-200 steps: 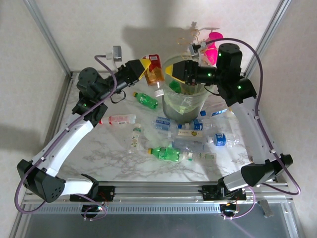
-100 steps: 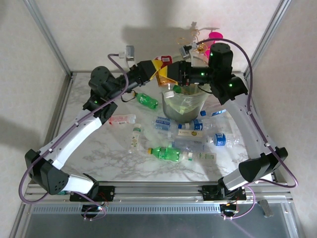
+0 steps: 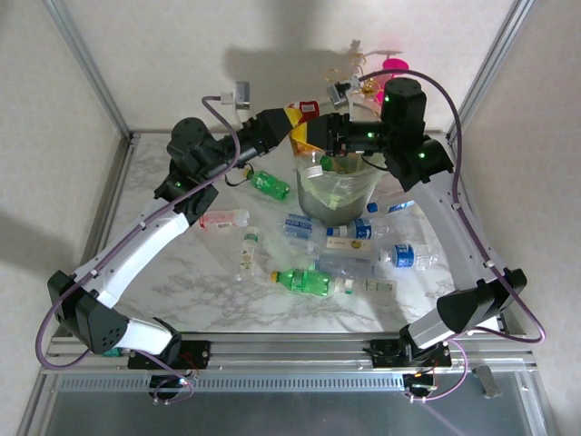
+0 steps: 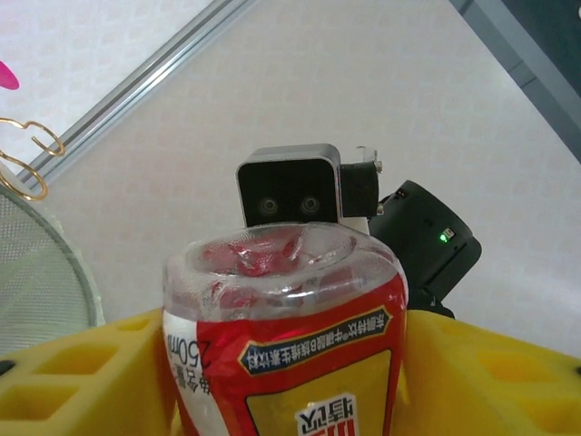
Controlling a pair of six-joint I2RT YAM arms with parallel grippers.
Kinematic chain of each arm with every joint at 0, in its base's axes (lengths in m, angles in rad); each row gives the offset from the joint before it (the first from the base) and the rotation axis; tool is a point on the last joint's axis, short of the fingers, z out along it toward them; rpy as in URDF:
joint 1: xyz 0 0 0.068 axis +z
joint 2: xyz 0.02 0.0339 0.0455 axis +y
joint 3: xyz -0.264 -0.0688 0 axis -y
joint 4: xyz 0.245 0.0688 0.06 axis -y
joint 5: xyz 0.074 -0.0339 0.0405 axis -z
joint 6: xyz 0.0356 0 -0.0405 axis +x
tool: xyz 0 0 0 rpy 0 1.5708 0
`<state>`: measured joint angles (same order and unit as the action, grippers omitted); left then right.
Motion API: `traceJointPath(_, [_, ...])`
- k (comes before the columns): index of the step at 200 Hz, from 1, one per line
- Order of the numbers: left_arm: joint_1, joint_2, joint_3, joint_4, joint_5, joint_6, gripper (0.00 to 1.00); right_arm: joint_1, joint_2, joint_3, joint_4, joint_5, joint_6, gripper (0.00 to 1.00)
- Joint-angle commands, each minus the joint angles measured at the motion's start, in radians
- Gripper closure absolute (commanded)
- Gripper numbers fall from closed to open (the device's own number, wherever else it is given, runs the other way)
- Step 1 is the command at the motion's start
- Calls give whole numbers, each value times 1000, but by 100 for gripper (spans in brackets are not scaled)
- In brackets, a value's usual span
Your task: Put the plastic bottles in the bin
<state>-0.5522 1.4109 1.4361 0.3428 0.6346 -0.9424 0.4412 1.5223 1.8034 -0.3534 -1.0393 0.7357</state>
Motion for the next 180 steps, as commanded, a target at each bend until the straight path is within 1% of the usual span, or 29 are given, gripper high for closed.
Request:
traceJointPath(1, [-4,-14,69,-57,-39,74,21,-24,-8,55,-59,59,-50,52])
traceJointPath(7, [-2,-18,84,-106,-68,105,16,-29,-9,61,-75,80,-60,52])
traceJointPath(13, [0,-26,101,-155,-102,141,13,-34,-13,66,-93,110,-73,52])
traceJointPath(21, [2,-42,116,-214,-151,187,11,-44,-21,66,-109,147,-89,52])
traceJointPath(34, [7,-78,121,-287,-260,248,8,-50,-31,67,-157,241,-132,52])
traceJointPath(53, [11,-129,108,-380,-413,333,8,-51,-12,97,-300,451,-212,52])
traceJointPath(65, [10,-151,99,-451,-487,379,8,-53,14,129,-390,599,-245,52])
traceJointPath(75, [9,-165,84,-497,-530,393,8,-53,34,140,-429,694,-265,52])
traceJointPath(90, [9,-195,35,-519,-530,398,9,-52,55,122,-436,804,-283,52])
traceJointPath(108, [9,-224,-11,-528,-520,392,9,-53,76,95,-406,896,-288,52])
traceJointPath(125, [10,-250,-38,-545,-530,387,9,-54,109,85,-396,1010,-263,52])
traceJointPath(144, [9,-273,-61,-558,-533,388,9,-55,162,114,-405,1062,-229,51])
traceJointPath(152, [9,-283,-67,-566,-535,393,10,-53,192,139,-418,1077,-228,49])
traceJointPath(180, [10,-312,-81,-610,-560,421,9,-52,304,206,-513,1165,-221,47])
